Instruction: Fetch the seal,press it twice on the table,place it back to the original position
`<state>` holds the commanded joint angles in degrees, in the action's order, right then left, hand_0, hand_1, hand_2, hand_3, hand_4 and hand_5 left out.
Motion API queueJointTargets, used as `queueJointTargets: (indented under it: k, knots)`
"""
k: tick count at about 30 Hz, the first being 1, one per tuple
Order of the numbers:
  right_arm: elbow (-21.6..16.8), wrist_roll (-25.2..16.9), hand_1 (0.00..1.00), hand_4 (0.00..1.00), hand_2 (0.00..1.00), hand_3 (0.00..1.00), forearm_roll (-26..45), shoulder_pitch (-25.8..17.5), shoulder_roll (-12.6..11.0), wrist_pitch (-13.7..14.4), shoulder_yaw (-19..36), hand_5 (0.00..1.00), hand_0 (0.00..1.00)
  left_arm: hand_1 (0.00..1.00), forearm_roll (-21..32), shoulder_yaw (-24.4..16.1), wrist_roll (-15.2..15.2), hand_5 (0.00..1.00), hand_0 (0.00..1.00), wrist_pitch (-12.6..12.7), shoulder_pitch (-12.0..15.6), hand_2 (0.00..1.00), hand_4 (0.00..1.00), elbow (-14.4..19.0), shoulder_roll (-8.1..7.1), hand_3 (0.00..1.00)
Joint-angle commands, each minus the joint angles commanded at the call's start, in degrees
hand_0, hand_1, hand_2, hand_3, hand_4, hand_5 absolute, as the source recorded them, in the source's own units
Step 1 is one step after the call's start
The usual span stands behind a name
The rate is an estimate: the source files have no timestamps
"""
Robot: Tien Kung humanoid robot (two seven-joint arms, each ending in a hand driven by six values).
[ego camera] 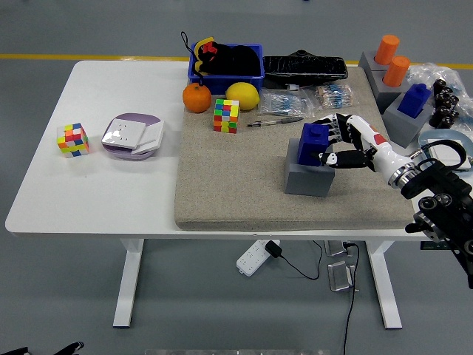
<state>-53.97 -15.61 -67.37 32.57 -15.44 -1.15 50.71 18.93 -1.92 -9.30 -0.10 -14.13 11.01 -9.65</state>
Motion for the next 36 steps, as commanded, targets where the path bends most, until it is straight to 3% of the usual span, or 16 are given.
queueJointTargets:
  k: [36]
  knots:
    - [2.5, -0.47, 0.395, 0.669, 0.401, 0.393, 0.41, 1.34, -0.3, -0.16, -2.4, 0.002, 0.533, 0.786, 0.29, 0.2, 0.11, 0.429, 0.813, -0.06, -0.2, 0.763, 0.687, 0.06, 0.05, 0.8]
